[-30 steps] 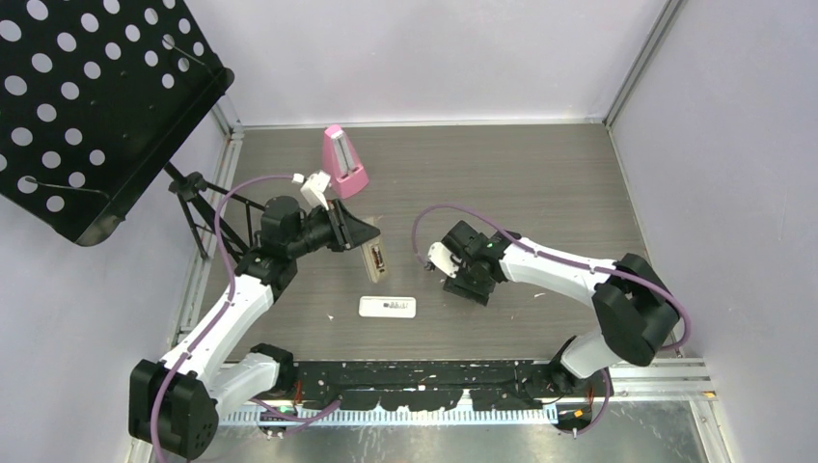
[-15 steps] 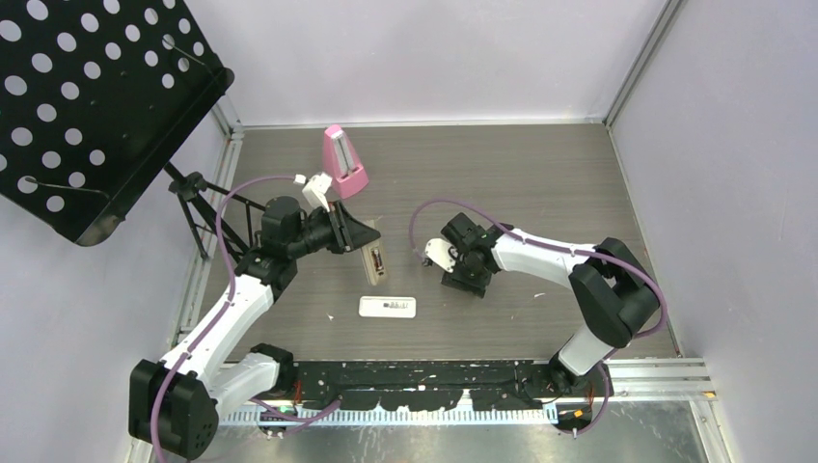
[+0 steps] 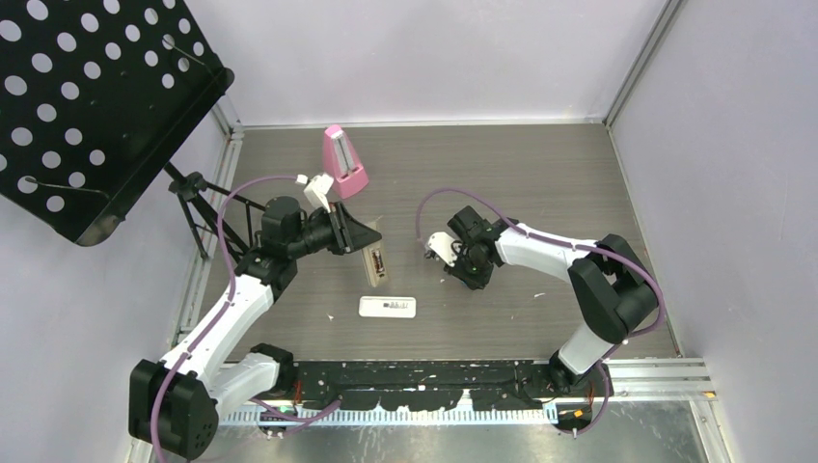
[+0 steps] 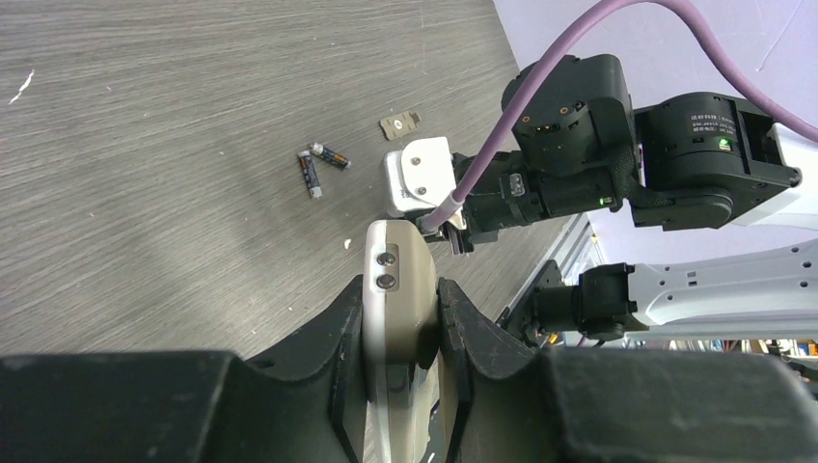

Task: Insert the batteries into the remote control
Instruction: Pick up the battery from the center of the board.

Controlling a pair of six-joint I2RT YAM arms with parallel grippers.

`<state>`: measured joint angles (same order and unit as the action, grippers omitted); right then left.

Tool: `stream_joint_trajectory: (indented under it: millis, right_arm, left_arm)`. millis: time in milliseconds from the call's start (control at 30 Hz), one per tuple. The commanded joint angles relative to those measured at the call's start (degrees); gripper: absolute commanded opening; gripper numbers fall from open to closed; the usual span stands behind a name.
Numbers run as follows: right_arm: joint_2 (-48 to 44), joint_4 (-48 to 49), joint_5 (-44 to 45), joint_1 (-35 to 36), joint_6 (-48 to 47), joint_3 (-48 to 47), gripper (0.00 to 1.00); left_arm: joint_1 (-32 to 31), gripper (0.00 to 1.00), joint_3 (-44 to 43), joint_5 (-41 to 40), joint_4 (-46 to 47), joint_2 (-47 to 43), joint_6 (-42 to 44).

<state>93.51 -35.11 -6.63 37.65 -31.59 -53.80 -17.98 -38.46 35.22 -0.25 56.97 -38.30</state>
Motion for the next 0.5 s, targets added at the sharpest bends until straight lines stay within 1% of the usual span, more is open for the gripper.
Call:
stream_joint_trajectory:
  millis: [0, 100, 200, 333, 400, 467]
  right_arm:
    - [0.45, 3.13, 0.17, -0.21, 3.34, -0.86, 0.16]
    - [0.42, 3.45, -1.41, -0.2, 7.27, -1.74, 0.11]
    - [-3.16, 3.26, -4.75, -0.21, 12.08, -2.21, 0.09]
    - [-13.38, 4.1, -11.71, 0.11, 17.28, -1.47, 0.09]
    - [-19.21, 6.07, -12.78, 0.14, 21.12, -0.52, 0.06]
    - [-23.8, 7.83, -13.24, 0.42, 26.19, -0.37, 0.01]
  left_arm:
    - [0.14, 0.0, -1.61, 1.41, 3.65, -0.22, -0.19]
    - [0.01, 0.0, -0.09, 0.53, 6.48, 0.25, -2.28]
    - [0.05, 0.0, 2.39, -0.17, 12.37, 1.11, -6.45]
    - [0.05, 0.0, 6.0, -1.12, 21.75, 1.89, -11.39]
    - [-0.02, 0.0, 6.62, -1.95, 23.29, 2.21, -12.03]
    - [-0.12, 0.0, 6.58, -2.08, 23.83, 2.83, -12.46]
